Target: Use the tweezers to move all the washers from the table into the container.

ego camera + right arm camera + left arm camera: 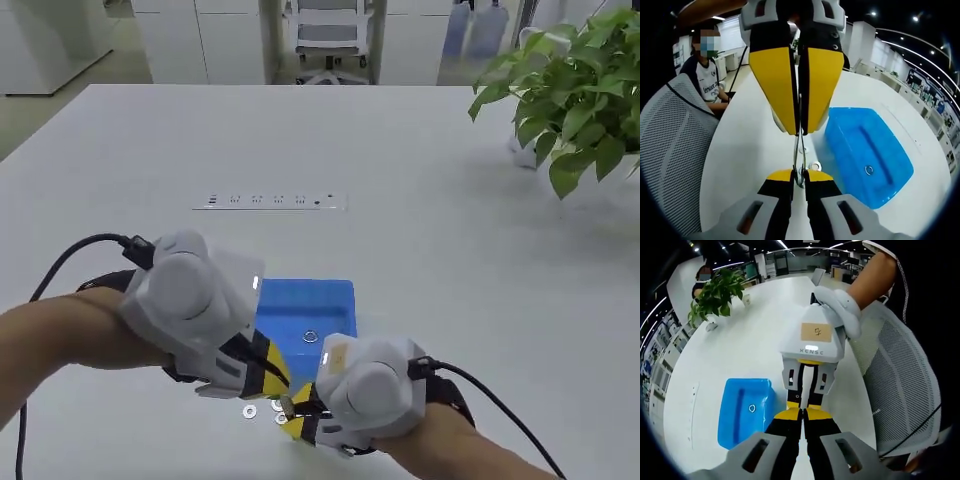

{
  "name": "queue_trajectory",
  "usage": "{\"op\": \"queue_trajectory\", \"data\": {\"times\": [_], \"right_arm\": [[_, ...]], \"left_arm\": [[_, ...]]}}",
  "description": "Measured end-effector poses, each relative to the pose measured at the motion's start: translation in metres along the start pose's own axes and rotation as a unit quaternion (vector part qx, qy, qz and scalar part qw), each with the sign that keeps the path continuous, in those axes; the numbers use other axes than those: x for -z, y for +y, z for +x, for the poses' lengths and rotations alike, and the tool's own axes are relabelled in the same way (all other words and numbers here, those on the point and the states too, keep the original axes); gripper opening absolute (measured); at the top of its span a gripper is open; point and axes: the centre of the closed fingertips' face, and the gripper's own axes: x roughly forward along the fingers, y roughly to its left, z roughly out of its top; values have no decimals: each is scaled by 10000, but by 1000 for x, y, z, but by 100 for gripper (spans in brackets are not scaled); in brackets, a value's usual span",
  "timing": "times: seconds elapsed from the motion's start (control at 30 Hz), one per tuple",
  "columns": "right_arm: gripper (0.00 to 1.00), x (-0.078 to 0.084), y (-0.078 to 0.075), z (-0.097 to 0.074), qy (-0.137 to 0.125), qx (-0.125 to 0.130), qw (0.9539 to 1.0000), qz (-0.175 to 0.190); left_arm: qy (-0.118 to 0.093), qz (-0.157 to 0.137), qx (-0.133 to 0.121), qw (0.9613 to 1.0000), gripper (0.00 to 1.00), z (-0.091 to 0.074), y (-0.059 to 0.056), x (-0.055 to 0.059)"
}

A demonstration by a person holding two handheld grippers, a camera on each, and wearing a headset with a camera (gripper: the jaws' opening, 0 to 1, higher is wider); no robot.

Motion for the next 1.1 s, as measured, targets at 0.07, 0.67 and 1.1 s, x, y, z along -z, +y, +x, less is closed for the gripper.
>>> {"op": "queue_trajectory", "data": {"times": [0.07,0.67,1.1], "right_arm": [[10,-2,-1,-3,-12,19,10000,-9],[10,-34,-29,-31,-269,314,9991,-90],[10,-50,-58,-41,-354,488,9980,-174]], "left_arm": [[-28,-16,-4,10000,5,-3,1,-3],[-65,243,-79,9997,6,-31,18,-35],[-92,374,-177,9991,6,-45,42,-49]]}}
